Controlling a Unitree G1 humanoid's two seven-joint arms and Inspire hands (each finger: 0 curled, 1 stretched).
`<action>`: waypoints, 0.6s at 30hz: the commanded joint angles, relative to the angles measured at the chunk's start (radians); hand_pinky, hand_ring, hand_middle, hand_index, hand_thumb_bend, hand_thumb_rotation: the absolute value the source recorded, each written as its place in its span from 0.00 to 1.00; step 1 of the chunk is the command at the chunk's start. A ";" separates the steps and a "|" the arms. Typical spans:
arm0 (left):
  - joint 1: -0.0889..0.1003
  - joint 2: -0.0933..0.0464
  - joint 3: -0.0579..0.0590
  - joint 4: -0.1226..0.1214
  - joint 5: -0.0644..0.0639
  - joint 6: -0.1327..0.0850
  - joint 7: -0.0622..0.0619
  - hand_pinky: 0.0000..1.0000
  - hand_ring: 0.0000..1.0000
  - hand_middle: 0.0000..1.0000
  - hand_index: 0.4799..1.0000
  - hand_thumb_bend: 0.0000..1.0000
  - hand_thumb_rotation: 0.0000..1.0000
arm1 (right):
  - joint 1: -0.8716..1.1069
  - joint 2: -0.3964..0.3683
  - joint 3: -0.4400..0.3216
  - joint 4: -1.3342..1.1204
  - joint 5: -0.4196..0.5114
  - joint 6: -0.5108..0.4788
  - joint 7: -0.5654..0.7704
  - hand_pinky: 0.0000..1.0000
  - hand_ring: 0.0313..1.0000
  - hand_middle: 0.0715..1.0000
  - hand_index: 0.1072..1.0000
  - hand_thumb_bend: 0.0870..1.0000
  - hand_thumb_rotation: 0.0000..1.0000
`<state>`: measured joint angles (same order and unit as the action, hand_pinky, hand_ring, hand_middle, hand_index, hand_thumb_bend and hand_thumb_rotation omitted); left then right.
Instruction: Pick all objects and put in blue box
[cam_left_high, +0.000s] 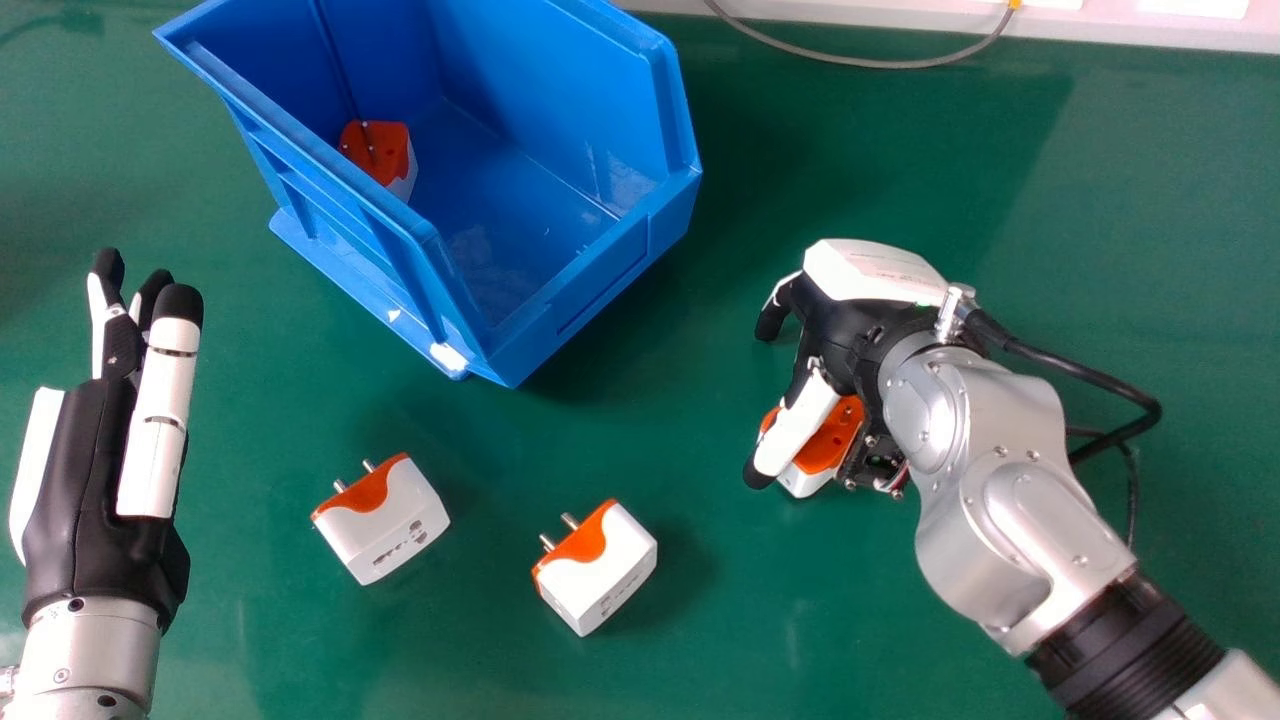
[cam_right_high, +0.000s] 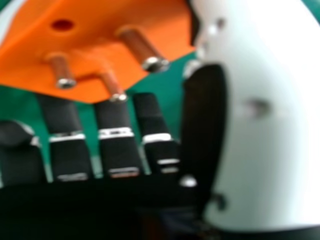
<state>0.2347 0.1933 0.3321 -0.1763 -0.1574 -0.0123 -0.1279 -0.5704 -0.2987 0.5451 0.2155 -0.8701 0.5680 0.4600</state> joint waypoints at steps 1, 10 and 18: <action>-0.005 0.014 0.011 -0.009 -0.001 -0.008 0.001 1.00 1.00 1.00 1.00 0.49 0.91 | -0.052 -0.026 -0.004 -0.011 -0.012 -0.044 -0.012 0.09 0.16 0.44 0.68 0.50 0.00; 0.000 0.011 0.015 -0.014 -0.008 -0.012 0.000 1.00 1.00 1.00 1.00 0.50 0.91 | -0.082 -0.114 0.000 -0.021 -0.030 -0.213 -0.030 0.18 0.28 0.47 0.63 0.48 0.00; 0.006 0.011 0.016 -0.017 0.001 -0.019 0.004 1.00 1.00 1.00 1.00 0.49 0.91 | -0.082 -0.135 -0.028 0.019 -0.031 -0.303 -0.153 0.25 0.35 0.49 0.56 0.46 0.00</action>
<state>0.2344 0.1953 0.3357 -0.1790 -0.1584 -0.0124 -0.1283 -0.6159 -0.4198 0.5419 0.2405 -0.8794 0.2841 0.3478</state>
